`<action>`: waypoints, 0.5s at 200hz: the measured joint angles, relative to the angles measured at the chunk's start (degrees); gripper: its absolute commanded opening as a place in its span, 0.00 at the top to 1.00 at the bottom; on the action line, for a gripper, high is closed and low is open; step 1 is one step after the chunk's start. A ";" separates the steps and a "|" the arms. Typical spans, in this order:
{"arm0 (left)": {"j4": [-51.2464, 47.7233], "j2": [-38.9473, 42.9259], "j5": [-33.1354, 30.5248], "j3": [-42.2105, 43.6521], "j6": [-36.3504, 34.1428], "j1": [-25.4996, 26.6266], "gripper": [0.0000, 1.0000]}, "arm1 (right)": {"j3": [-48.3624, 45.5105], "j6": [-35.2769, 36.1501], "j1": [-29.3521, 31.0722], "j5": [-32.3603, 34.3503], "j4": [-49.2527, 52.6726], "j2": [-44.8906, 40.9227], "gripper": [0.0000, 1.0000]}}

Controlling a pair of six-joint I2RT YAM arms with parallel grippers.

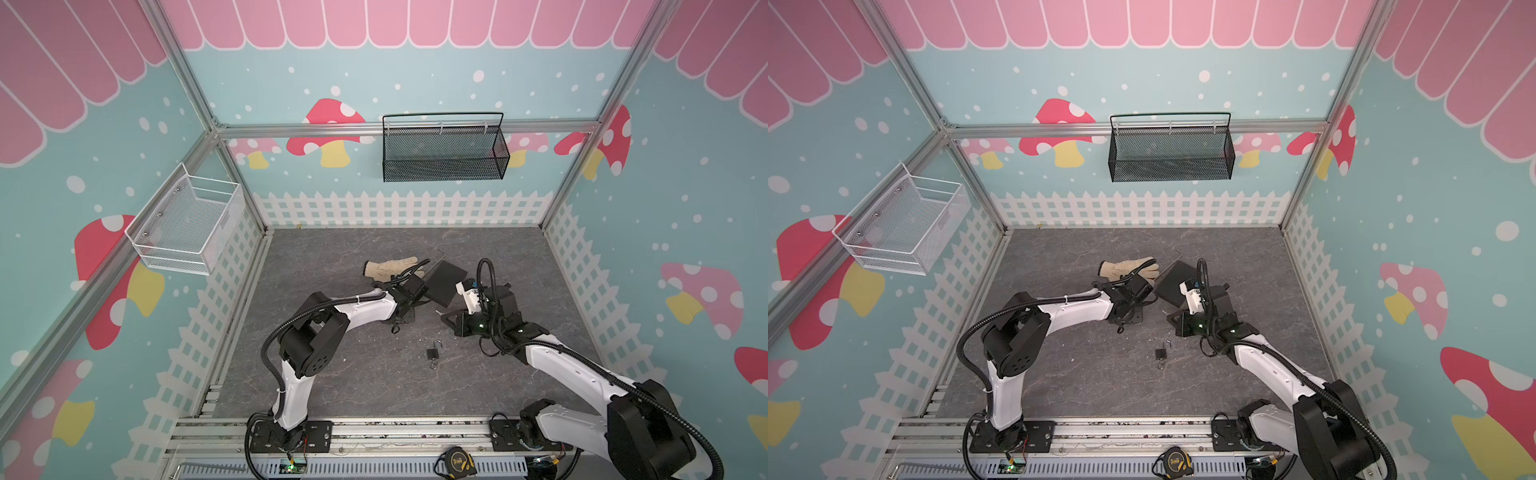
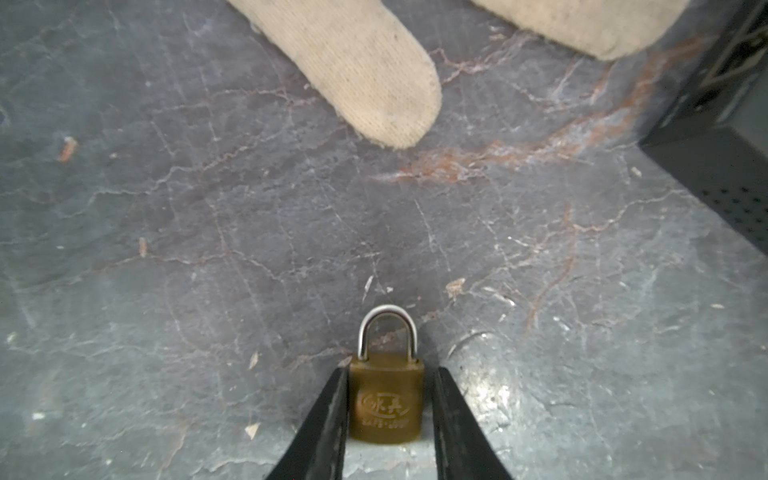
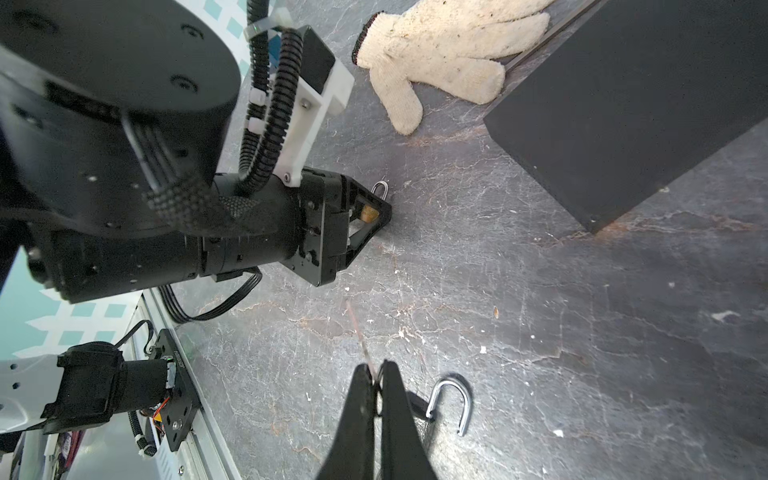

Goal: Unlock with the key
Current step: 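Close the left gripper on the body of the brass padlock, then lift the brass padlock with the left gripper toward the right gripper's key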

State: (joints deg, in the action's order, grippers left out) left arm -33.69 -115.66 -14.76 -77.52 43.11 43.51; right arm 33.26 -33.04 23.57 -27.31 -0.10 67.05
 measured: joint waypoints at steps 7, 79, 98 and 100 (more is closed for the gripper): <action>0.15 0.09 0.00 0.20 0.00 0.00 0.69 | 0.00 0.00 0.00 -0.13 0.00 0.00 1.00; 0.68 0.50 -0.04 0.90 -0.02 -0.04 0.75 | 0.00 0.00 -0.02 -0.79 -0.35 1.68 1.00; 0.74 0.68 -0.02 1.03 -0.09 -0.09 0.79 | 0.00 0.00 -0.02 -0.81 -0.35 1.79 1.00; 0.74 0.68 0.00 1.05 -0.11 -0.09 0.79 | 0.00 0.00 -0.02 -0.81 -0.35 1.79 1.00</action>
State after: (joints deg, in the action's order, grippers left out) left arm -32.95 -114.98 -14.76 -76.47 43.00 43.42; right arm 33.26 -33.04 23.55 -28.12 -0.45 68.84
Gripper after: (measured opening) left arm 0.238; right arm 0.047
